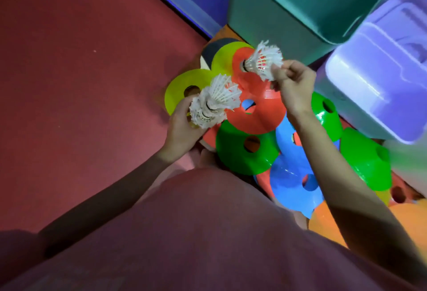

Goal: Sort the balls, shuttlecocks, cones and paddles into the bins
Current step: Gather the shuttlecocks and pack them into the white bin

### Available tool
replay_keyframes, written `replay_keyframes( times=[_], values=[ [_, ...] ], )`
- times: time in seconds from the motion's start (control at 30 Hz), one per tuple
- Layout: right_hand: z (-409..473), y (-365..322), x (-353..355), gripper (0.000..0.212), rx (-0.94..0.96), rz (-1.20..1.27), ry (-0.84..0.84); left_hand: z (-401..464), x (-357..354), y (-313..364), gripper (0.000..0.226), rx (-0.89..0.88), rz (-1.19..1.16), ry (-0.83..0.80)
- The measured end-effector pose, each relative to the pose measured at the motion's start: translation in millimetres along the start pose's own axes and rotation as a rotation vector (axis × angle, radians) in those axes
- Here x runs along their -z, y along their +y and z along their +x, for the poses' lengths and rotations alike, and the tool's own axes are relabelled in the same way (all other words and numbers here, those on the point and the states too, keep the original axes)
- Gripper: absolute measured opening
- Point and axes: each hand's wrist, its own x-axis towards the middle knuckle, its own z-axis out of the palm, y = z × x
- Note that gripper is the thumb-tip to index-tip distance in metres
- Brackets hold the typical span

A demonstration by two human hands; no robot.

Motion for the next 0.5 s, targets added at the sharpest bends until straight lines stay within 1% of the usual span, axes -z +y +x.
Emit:
replay_keyframes(
  times=[0.1, 0.17, 0.27, 0.33, 0.43, 0.5],
  values=[
    [-29.4, -16.2, 43.6, 0.025, -0.03, 0.136, 0.094, 11.3, -20.5, 11.9, 0.053, -0.057, 0.041, -0.103],
    [-44.4, -23.3, 66.0, 0.026, -0.032, 0.173, 0.103, 18.9, -36.2, 17.3, 0.055, -0.069, 0.062, -0.175],
    [-61.3, -26.0, 92.7, 0.026, -0.072, 0.168, 0.1, 30.0, -63.1, 25.4, 0.059, -0.084, 0.106, -0.292],
    [-69.7, -20.5, 108.3, 0.021, -0.102, 0.149, 0.123, 34.3, -82.9, 35.2, 0.06, -0.126, 0.133, -0.349],
    [-81.9, -6.4, 131.7, 0.02, -0.112, 0.132, 0.186, 35.3, -114.8, 56.4, 0.062, -0.224, 0.189, -0.444],
    [-90.1, 4.6, 149.3, 0.021, -0.1, 0.114, 0.264, 33.7, -138.0, 72.4, 0.06, -0.263, 0.19, -0.531]
  ],
)
